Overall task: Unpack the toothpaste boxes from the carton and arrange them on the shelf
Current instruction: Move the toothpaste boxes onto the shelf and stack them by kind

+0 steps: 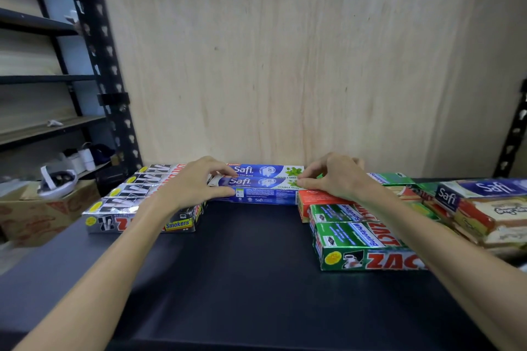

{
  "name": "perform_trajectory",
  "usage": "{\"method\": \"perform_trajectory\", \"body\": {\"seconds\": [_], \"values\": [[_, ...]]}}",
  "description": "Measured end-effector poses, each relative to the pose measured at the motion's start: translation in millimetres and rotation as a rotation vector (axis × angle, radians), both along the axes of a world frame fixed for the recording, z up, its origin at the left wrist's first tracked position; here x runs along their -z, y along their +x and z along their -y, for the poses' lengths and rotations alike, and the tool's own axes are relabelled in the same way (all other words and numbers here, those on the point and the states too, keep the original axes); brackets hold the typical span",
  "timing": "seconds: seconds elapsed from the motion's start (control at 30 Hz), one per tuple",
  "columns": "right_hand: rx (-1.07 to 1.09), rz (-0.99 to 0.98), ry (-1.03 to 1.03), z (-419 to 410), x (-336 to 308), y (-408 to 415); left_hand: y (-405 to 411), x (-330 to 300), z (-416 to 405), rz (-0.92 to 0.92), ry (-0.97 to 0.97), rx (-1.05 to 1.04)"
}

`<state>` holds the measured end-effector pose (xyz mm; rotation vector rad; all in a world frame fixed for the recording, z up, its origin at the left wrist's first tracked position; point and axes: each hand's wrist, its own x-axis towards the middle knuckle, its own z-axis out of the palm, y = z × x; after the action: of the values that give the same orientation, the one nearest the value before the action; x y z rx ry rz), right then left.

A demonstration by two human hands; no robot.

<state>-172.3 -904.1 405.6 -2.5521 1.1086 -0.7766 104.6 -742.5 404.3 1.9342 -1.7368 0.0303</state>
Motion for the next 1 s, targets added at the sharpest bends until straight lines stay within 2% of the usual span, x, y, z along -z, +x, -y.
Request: {"method": "perform_trajectory", "body": {"seconds": [0.3, 0.4, 0.5, 0.63, 0.77, 1.0], "values": [[0.019, 0.146, -0.046, -13.8, 0.6, -6.3, -14.3, -6.3, -7.8, -0.014, -0.011, -0.059], [-0.031, 0.218, 0.006, -23.2, -7.3, -11.9, -31.8, -10.1, -14.4, -0.048, -0.092, -0.05], [-0.062, 0.227, -0.015, -38.6, -10.8, -23.6, -64.7, -8.1, -19.7, -0.169, -0.215, -0.034], [-0.047, 0.241, -0.113, -62.9, -13.3, -50.2, -111.7, -1.5, -16.2, -0.263, -0.286, -0.029], [0.007, 0.263, -0.2, -77.6, -18.8, -89.3, -153.6, -1.9, -10.6, -0.264, -0.299, -0.017], [0.116, 0.268, -0.235, -81.5, -24.9, -163.2, -226.0, -9.8, -0.4, -0.231, -0.311, 0.027]]}}
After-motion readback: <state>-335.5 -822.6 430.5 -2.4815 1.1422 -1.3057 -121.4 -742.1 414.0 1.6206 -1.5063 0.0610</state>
